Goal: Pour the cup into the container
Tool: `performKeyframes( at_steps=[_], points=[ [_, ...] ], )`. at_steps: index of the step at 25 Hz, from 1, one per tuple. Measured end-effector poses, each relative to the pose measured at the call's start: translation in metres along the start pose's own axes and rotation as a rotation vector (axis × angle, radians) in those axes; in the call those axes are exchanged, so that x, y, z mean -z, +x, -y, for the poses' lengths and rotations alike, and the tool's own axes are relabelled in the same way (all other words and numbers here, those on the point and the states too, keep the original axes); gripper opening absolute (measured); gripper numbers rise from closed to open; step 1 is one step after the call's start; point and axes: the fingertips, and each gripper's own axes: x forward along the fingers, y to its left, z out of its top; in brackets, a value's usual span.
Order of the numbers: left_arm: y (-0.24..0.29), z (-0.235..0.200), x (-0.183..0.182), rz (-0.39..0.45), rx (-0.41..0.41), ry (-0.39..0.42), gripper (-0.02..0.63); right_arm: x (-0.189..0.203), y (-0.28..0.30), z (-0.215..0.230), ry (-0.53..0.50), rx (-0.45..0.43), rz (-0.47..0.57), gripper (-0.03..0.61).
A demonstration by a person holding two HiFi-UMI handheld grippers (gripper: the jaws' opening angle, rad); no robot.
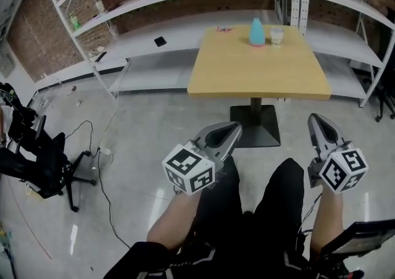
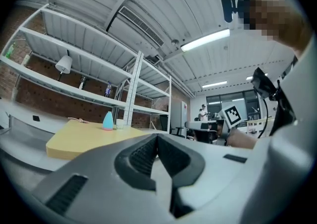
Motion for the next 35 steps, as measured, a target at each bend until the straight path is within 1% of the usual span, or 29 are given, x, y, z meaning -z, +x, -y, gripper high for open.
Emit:
performKeyframes(
  at_steps=[7,13,16,21,24,27,30,35],
  points=[
    [0.05,-0.06,-0.012,0.018,0.026,-0.011,0.002,-0.005,0.052,0.032,-0.02,0.041,-0.022,0.0],
    [0.099,-0.1,-0.027,0.04,0.054,-0.014,0.002,-0.009,0.088,0.058,-0.045,0.063,-0.044,0.0],
    [0.124,-0.116,-0.031,0.028,0.066,-0.004,0.002,-0.008,0.109,0.076,-0.042,0.067,-0.055,0.0],
    [0.159,-0.145,-0.034,0.009,0.074,0.001,0.002,-0.014,0.149,0.098,-0.046,0.058,-0.034,0.0],
    [0.177,-0.163,-0.034,-0.015,0.072,0.011,0.002,-0.017,0.172,0.112,-0.048,0.048,-0.037,0.0],
    [0.194,-0.18,-0.039,-0.023,0.077,-0.001,0.002,-0.022,0.196,0.126,-0.052,0.04,-0.035,0.002],
    [0.208,-0.2,-0.043,-0.022,0.075,-0.012,0.002,-0.027,0.219,0.14,-0.056,0.05,-0.026,0.002],
    [0.23,-0.228,-0.049,-0.039,0.078,0.006,0.002,-0.03,0.255,0.164,-0.028,0.065,-0.021,0.003]
  ],
)
